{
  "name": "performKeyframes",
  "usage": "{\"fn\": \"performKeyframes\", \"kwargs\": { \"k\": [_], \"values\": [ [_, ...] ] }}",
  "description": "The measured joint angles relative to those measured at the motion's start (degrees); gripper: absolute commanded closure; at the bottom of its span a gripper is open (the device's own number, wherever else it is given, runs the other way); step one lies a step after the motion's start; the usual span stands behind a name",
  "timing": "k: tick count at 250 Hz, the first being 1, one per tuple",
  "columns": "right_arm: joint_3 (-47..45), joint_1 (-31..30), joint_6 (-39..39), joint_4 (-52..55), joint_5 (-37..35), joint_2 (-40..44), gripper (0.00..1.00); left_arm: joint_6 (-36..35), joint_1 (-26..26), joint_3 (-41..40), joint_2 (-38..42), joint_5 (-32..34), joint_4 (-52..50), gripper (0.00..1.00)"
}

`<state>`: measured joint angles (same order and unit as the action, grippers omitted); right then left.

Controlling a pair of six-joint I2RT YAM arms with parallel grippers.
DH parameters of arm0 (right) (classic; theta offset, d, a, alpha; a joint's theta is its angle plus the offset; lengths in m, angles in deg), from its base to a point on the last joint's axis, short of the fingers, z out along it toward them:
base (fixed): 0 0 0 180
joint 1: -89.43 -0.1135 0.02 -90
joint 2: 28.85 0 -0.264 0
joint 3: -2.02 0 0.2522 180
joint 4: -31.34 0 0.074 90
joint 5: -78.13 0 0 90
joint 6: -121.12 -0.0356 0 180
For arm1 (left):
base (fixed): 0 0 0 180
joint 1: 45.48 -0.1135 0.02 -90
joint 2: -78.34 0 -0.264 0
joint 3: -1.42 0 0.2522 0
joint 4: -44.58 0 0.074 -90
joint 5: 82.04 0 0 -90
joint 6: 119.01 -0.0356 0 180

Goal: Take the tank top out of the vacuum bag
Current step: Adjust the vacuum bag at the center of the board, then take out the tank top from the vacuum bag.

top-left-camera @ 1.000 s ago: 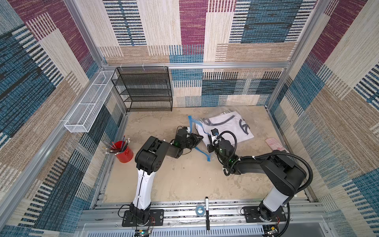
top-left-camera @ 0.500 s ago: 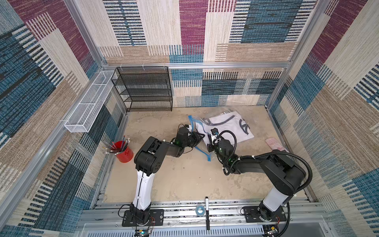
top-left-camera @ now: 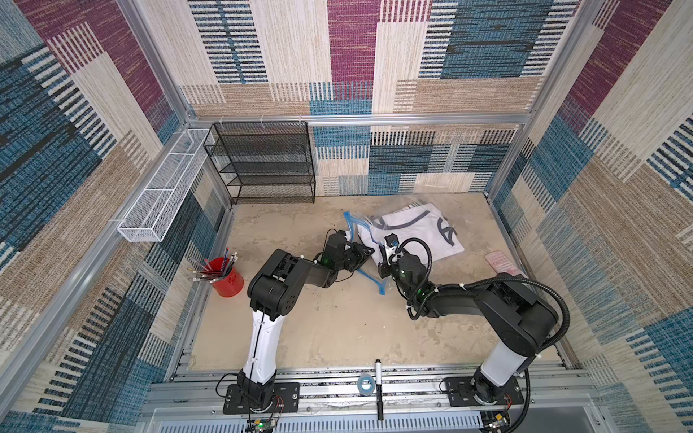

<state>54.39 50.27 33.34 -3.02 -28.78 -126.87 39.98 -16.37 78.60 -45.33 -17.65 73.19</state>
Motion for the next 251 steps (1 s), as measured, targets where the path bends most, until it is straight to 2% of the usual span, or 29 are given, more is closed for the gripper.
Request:
{"fn": "performKeyframes", "kwargs": {
  "k": [15, 45, 64, 114, 172, 251],
  "values": [
    [0.0, 0.0, 0.0, 0.0, 0.0, 0.0, 1.00, 0.0, 0.0, 0.7, -0.1, 0.0, 0.0, 0.76],
    [0.0, 0.0, 0.0, 0.0, 0.0, 0.0, 1.00, 0.0, 0.0, 1.8, -0.2, 0.0, -0.1, 0.84],
    [0.0, 0.0, 0.0, 0.0, 0.0, 0.0, 1.00, 0.0, 0.0, 2.4, -0.2, 0.0, -0.7, 1.00],
    [0.0, 0.9, -1.3, 0.2, 0.4, 0.0, 1.00, -0.1, 0.1, 2.7, 0.9, 0.0, -2.9, 1.00],
    [0.2, 3.0, -4.3, 1.0, 0.4, 0.0, 1.00, -2.1, 0.7, 1.8, 8.4, 0.0, -7.5, 1.00],
    [0.5, 4.0, -6.8, 2.3, -1.0, 0.0, 1.00, -3.7, 0.8, 0.9, 14.2, 1.5, -15.4, 1.00]
  ]
}}
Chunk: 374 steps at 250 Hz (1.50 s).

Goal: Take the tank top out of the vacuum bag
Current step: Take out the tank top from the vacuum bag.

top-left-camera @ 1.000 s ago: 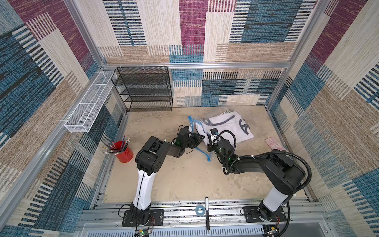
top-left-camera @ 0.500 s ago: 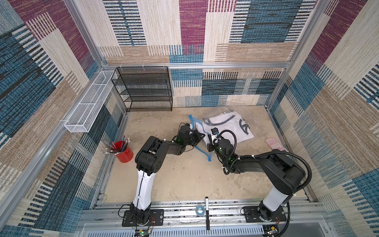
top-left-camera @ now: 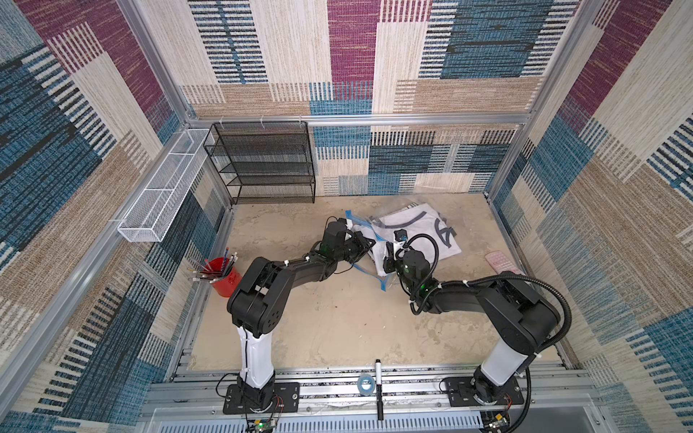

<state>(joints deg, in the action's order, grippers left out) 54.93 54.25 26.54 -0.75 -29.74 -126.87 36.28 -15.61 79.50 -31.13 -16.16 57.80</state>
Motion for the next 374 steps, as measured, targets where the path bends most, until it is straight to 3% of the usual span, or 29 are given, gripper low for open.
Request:
{"fn": "performKeyframes", "kwargs": {
  "k": [59, 106, 175, 192, 272, 374],
  "values": [
    [0.1, 0.5, -1.1, 1.1, -0.7, 0.2, 1.00, -0.4, -0.1, -6.4, 6.8, 1.4, -2.8, 1.00],
    [0.2, 0.6, -1.2, 1.7, -0.7, 0.2, 1.00, -0.2, -0.1, -10.8, 6.8, 1.4, -1.8, 1.00],
    [0.2, 0.7, -1.3, 2.0, -0.7, 0.2, 1.00, 3.5, -0.2, -14.2, 0.3, 1.2, 8.2, 0.53],
    [0.2, 0.7, -1.3, 2.0, -0.6, 0.2, 1.00, 4.2, -0.2, -14.8, -0.6, 1.2, 10.6, 0.48],
    [0.2, 0.7, -1.3, 2.2, -0.3, 0.2, 1.00, 9.5, -0.1, -13.4, -6.9, 1.3, 20.2, 0.50],
    [0.2, 0.7, -1.3, 2.2, 0.8, 0.4, 1.00, 10.3, 0.3, -5.3, -10.7, 1.8, 18.8, 0.59]
  ]
}}
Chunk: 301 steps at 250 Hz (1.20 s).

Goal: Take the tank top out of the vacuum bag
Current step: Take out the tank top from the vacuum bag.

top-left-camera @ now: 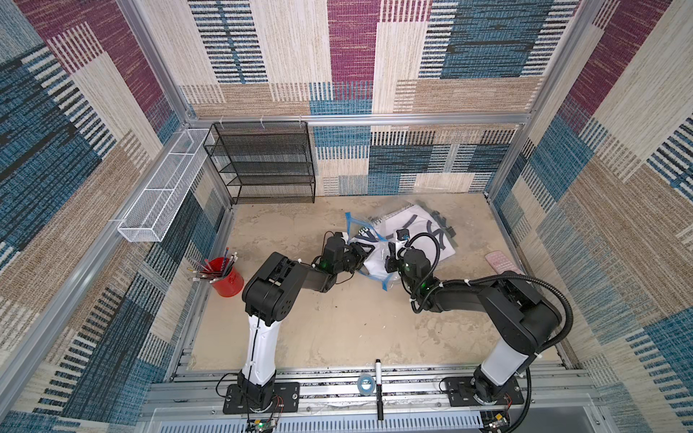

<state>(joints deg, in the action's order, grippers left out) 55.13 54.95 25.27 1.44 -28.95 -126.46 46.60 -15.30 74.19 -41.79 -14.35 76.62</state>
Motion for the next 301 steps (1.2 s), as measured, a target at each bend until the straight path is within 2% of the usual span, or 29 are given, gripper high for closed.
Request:
{"fn": "performKeyframes", "kwargs": {
  "k": [46, 181, 301],
  "values": [
    [0.0, 0.0, 0.0, 0.0, 0.2, 0.0, 1.00, 0.6, 0.3, 2.0, -0.8, 0.9, -1.9, 1.00],
    [0.0, 0.3, 0.0, 0.0, -0.1, 0.3, 1.00, -4.9, 0.7, -0.2, 11.6, 1.4, -12.9, 1.00],
    [-0.1, 0.9, -2.0, 1.1, -0.1, 2.3, 1.00, -10.3, 0.7, -3.1, 31.0, 5.8, -28.9, 1.00]
  ]
}}
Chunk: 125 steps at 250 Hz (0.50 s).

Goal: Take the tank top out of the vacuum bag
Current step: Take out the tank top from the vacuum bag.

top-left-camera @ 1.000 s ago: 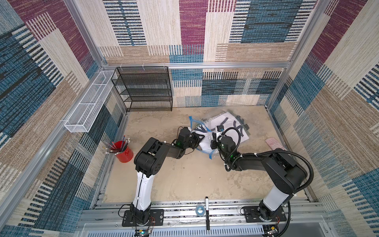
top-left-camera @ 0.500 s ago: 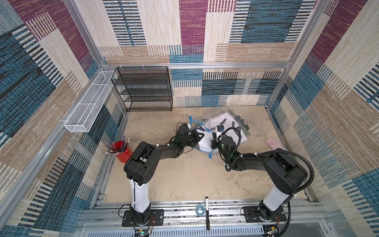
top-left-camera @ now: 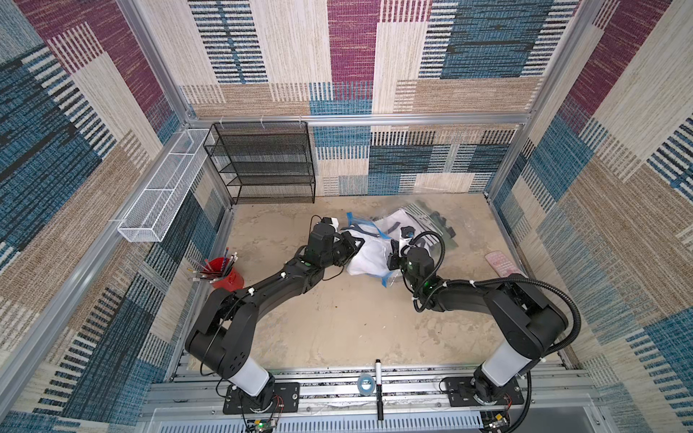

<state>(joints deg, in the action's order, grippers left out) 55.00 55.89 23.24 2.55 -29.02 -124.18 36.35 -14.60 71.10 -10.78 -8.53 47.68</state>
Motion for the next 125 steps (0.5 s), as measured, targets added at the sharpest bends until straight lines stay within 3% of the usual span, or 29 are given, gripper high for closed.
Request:
{"fn": "performKeyframes", "kwargs": {
  "k": [125],
  "values": [
    [-0.6, 0.0, -0.7, 0.2, 0.3, 1.0, 1.00, -4.1, 0.0, 1.7, 15.5, 3.5, -17.6, 1.00]
  ]
}}
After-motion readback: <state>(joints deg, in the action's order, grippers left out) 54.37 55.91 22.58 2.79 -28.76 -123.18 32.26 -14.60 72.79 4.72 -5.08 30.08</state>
